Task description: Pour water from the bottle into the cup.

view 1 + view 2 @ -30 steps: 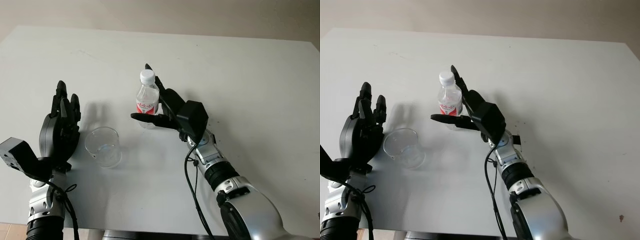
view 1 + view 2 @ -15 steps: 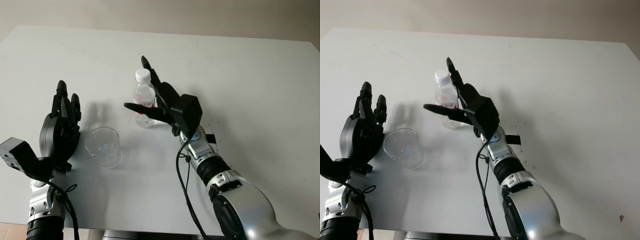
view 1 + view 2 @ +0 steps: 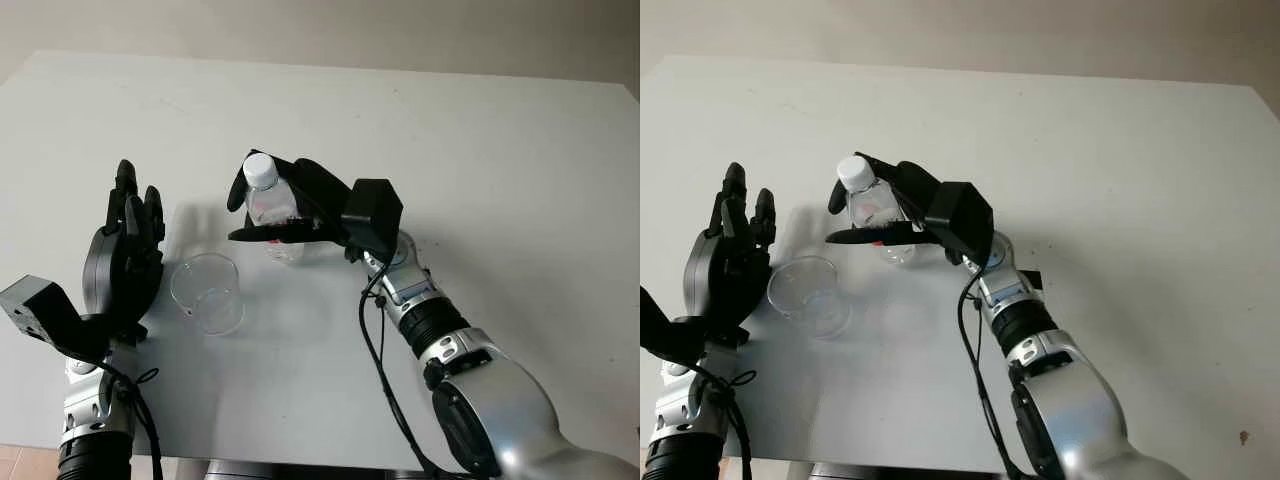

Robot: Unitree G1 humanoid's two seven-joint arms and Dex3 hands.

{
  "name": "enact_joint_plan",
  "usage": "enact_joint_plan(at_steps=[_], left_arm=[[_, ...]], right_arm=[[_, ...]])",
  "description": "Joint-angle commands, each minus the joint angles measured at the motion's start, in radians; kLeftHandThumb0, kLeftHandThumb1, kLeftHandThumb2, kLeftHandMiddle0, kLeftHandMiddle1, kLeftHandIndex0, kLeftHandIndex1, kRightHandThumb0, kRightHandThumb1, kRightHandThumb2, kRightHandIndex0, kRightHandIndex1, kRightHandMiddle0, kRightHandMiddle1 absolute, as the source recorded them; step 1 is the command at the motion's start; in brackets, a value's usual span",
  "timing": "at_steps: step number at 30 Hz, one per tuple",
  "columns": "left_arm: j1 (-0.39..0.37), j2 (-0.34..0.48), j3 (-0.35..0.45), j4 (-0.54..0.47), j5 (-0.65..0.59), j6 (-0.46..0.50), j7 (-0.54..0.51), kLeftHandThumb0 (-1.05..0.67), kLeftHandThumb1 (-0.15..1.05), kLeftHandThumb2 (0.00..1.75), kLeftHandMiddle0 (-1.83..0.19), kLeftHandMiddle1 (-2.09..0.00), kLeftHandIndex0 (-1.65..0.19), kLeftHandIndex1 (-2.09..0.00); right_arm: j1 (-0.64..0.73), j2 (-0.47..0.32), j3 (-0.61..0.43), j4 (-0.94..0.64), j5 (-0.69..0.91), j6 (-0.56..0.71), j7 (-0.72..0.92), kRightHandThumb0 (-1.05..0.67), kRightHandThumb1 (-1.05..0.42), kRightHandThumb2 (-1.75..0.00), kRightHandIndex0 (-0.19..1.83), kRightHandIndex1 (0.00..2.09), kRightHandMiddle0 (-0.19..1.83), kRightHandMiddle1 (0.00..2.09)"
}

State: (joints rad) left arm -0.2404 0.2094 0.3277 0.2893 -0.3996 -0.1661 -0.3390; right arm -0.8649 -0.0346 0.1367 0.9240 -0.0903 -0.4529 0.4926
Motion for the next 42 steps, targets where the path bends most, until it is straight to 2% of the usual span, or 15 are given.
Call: enact_joint_plan(at_steps=[1, 5, 9, 14, 20, 22, 26, 28, 31, 37, 39, 42], left_arm=[[0.0, -0.006, -0.002, 0.004, 0.004, -0.003, 0.003, -0.82, 1.05, 0.57, 0.19, -0.02, 0.19, 0.0], [-0.003, -0.008, 0.0, 0.01, 0.002, -0.008, 0.004, -0.82, 1.05, 0.56, 0.19, -0.04, 0.19, 0.0], [-0.002, -0.009, -0.002, 0.004, 0.003, -0.008, 0.008, -0.81, 1.05, 0.57, 0.19, -0.04, 0.19, 0.0], [-0.006, -0.003, -0.007, 0.005, 0.013, -0.012, 0.008, -0.82, 1.05, 0.57, 0.19, -0.02, 0.19, 0.0], [-0.006, -0.012, -0.008, 0.008, 0.011, -0.01, 0.015, -0.81, 1.05, 0.58, 0.19, -0.02, 0.19, 0.0], [-0.005, -0.014, -0.01, 0.006, 0.011, -0.01, 0.016, -0.81, 1.05, 0.58, 0.19, -0.02, 0.19, 0.0], [0.0, -0.02, -0.012, 0.001, 0.01, -0.01, 0.021, -0.81, 1.05, 0.58, 0.18, -0.03, 0.19, -0.01], [0.004, -0.021, -0.014, -0.004, 0.011, -0.008, 0.025, -0.81, 1.05, 0.58, 0.18, -0.04, 0.19, -0.01], [0.007, -0.023, -0.014, -0.005, 0.009, -0.012, 0.024, -0.81, 1.05, 0.58, 0.19, -0.04, 0.19, -0.01], [0.01, -0.03, -0.016, 0.002, 0.012, -0.022, 0.024, -0.8, 1.05, 0.58, 0.19, -0.05, 0.19, -0.02], [0.01, -0.033, -0.017, 0.001, 0.012, -0.02, 0.027, -0.8, 1.05, 0.58, 0.19, -0.05, 0.19, -0.01], [0.008, -0.036, -0.019, 0.003, 0.013, -0.019, 0.032, -0.8, 1.05, 0.57, 0.19, -0.04, 0.19, -0.01]], right_arm=[[0.017, -0.014, 0.008, -0.037, -0.004, -0.002, 0.01, -0.39, -1.03, -0.05, 1.09, 2.09, 1.08, 2.09], [0.036, -0.023, 0.013, -0.053, -0.01, -0.026, 0.002, -0.4, -1.03, -0.05, 1.07, 2.09, 1.06, 2.09], [0.048, -0.03, 0.02, -0.058, -0.044, -0.066, -0.064, -0.33, -1.05, -0.09, 1.06, 2.09, 1.03, 2.09], [0.018, -0.065, 0.045, -0.039, -0.158, -0.153, -0.23, -0.23, -1.05, -0.22, 1.02, 2.09, 0.81, 2.09], [-0.061, -0.112, 0.117, -0.027, -0.338, -0.155, -0.417, -0.14, -1.05, -0.22, 1.01, 2.09, 0.56, 2.09], [-0.088, -0.122, 0.152, -0.025, -0.411, -0.152, -0.498, -0.11, -1.03, -0.2, 1.01, 2.09, 0.53, 2.09], [-0.146, -0.138, 0.223, -0.004, -0.542, -0.147, -0.633, -0.12, -0.98, -0.22, 1.07, 2.09, 0.57, 2.09], [-0.169, -0.138, 0.249, 0.015, -0.581, -0.146, -0.686, -0.13, -0.92, -0.33, 1.14, 2.09, 0.65, 2.09], [-0.198, -0.135, 0.28, 0.043, -0.615, -0.147, -0.735, -0.13, -0.83, -0.51, 1.21, 2.09, 0.69, 2.09], [-0.237, -0.128, 0.329, 0.075, -0.661, -0.152, -0.814, -0.15, -0.79, -0.57, 1.24, 2.09, 0.72, 2.09], [-0.245, -0.125, 0.336, 0.082, -0.658, -0.153, -0.819, -0.15, -0.76, -0.68, 1.28, 2.09, 0.77, 2.09], [-0.254, -0.129, 0.357, 0.087, -0.675, -0.167, -0.851, -0.14, -0.75, -0.72, 1.28, 2.09, 0.79, 2.09]])
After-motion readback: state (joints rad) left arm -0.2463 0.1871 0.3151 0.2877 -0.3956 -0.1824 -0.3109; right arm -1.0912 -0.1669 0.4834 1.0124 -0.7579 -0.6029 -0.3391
